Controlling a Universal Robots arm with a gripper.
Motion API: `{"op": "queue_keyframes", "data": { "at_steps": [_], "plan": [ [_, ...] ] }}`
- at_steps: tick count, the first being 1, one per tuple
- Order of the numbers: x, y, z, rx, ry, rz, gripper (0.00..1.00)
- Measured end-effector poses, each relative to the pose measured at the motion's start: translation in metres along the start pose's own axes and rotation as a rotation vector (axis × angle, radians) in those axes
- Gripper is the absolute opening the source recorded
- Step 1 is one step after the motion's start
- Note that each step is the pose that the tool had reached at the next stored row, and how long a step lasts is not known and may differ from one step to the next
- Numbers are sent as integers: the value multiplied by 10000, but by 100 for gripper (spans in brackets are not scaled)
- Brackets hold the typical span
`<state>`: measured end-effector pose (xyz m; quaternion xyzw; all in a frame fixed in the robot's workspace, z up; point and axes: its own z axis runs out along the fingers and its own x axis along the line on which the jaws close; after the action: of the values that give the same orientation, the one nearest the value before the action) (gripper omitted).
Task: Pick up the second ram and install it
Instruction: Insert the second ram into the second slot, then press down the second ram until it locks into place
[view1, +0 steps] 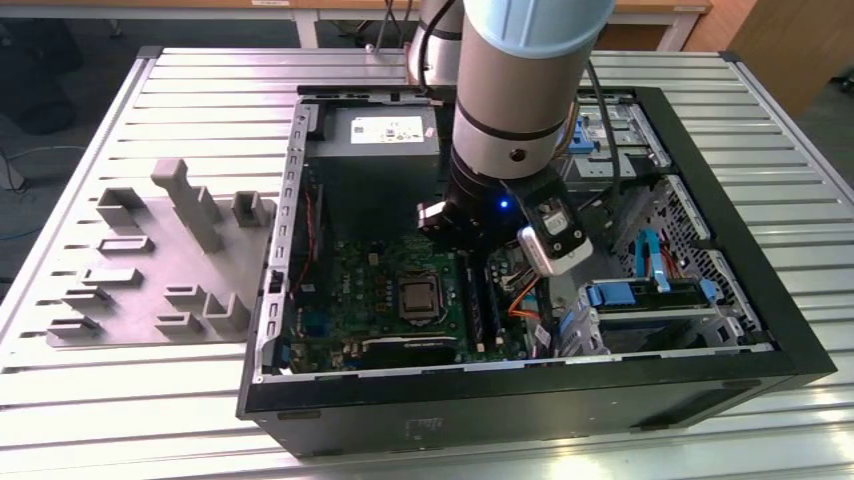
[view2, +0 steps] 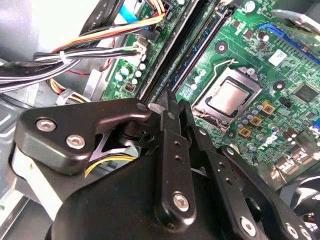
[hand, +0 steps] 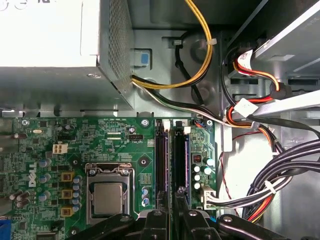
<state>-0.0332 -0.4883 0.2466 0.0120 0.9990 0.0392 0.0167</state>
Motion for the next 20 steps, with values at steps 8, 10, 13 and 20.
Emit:
{"op": "queue_keyframes", "data": {
  "at_steps": [8, 10, 13, 20],
  "plan": [
    [0, 0, -1, 11, 1, 0, 11],
    [0, 0, -1, 13, 1, 0, 11],
    [0, 0, -1, 43, -1, -1, 11],
    [0, 1, -1, 49, 0, -2, 11]
  ]
}}
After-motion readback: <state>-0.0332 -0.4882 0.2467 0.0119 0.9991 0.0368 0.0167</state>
